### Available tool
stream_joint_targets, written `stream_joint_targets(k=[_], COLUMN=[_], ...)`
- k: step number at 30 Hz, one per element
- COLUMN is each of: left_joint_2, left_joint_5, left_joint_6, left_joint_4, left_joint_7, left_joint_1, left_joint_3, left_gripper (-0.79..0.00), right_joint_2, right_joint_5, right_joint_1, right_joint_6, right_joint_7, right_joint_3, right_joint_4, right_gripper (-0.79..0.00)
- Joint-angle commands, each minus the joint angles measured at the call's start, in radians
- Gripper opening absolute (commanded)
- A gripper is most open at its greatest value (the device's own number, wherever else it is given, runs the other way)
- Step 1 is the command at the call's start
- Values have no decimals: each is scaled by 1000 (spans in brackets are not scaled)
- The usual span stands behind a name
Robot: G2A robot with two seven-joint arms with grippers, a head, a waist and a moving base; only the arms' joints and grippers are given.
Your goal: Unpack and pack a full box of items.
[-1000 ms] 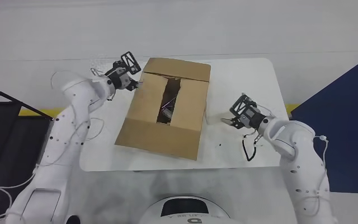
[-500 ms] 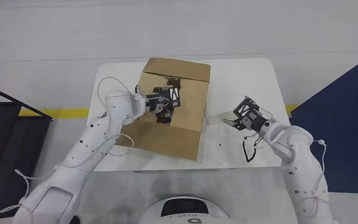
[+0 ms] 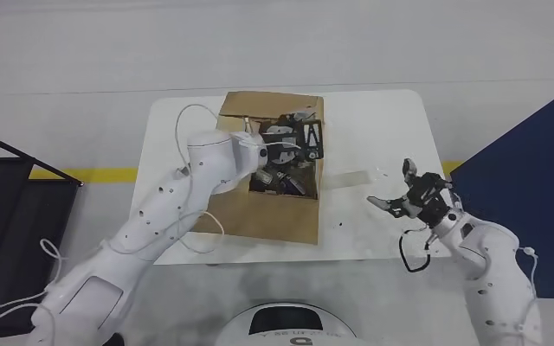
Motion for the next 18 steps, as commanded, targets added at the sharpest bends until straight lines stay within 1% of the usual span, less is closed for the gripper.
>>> stream_joint_targets(k=[1,3,5,7,9,10,12,14,16,18], left_joint_2=[-17,-37,-59,-82,-104,-114,-131,-141,-139,-126], left_joint_5=[14,35,59,80,110,115,84,41,18,-18], left_joint_6=[22,41,71,89,78,85,105,126,162,187], left_joint_4=[18,58,114,173,230,250,273,274,259,230], left_joint_7=[-1,-4,-19,-31,-50,-43,-22,-3,8,24], left_joint_1=[-30,-63,-92,-115,-141,-151,-163,-173,-178,-160], left_joint_3=[52,106,158,210,261,277,283,263,220,149], left_gripper=[0,0,0,0,0,0,0,0,0,0], right_joint_2=[1,1,0,1,3,2,3,3,3,2], right_joint_5=[16,4,-5,-21,-29,-19,-5,-1,8,22], right_joint_1=[-53,-90,-116,-130,-133,-130,-128,-132,-136,-136], right_joint_6=[-19,-10,5,4,8,17,20,36,53,66], right_joint_7=[-178,-281,-336,-349,-327,-315,-291,-269,-244,-215], right_joint_3=[56,97,110,117,121,122,120,124,122,119], right_joint_4=[28,60,76,81,82,81,67,46,20,-11], right_gripper=[0,0,0,0,0,0,0,0,0,0])
